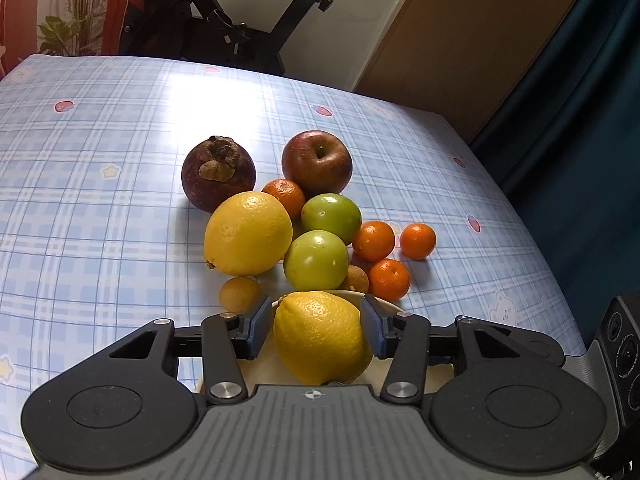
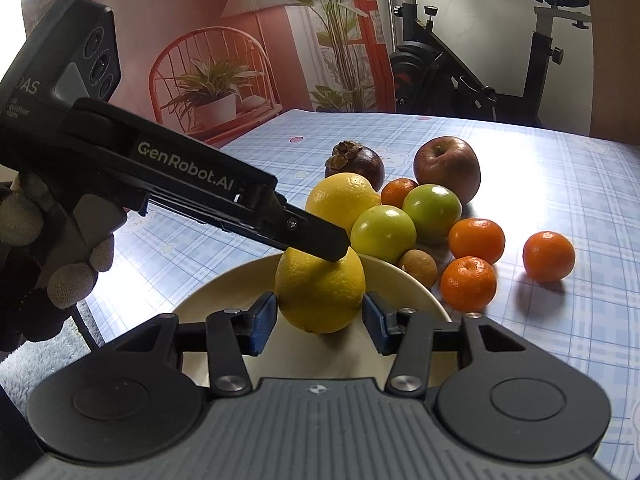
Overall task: Organize fruits
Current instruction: 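Carry the lemon with the left tool into the cream bowl and open, then move the left tool to a second yellow lemon and grasp it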
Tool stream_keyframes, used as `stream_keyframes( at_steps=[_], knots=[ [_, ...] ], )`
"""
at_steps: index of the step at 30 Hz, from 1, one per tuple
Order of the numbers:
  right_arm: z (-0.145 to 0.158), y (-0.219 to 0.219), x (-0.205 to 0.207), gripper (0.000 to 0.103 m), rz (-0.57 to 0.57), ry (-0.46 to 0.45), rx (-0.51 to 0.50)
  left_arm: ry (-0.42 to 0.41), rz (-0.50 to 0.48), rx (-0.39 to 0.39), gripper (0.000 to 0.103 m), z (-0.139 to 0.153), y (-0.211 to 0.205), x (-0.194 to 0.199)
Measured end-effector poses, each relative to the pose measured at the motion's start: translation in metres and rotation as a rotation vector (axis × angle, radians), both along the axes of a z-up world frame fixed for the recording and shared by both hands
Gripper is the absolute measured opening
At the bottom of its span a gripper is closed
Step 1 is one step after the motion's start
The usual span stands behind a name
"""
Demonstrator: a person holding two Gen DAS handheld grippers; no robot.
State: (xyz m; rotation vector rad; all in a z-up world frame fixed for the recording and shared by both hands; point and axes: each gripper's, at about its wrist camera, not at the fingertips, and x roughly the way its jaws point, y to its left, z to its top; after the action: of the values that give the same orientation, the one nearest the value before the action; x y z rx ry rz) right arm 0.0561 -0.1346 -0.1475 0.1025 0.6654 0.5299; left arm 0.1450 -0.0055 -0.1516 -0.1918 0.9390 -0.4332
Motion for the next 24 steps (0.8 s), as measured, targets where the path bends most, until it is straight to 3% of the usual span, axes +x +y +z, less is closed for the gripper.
stream_keyframes(
  at_steps=[7, 24],
  knots=[
    [0.001, 0.008, 0.000, 0.051, 0.003, 0.002, -0.019, 0.005, 0.009, 0.001, 0.050, 0.004, 0.004, -0.004],
    [0.021, -0.015, -0.007, 0.053, -0.074, -0.062, 0.015, -0.077, 0.099, 0.001, 0.050, 0.027, 0.024, -0.011]
  ],
)
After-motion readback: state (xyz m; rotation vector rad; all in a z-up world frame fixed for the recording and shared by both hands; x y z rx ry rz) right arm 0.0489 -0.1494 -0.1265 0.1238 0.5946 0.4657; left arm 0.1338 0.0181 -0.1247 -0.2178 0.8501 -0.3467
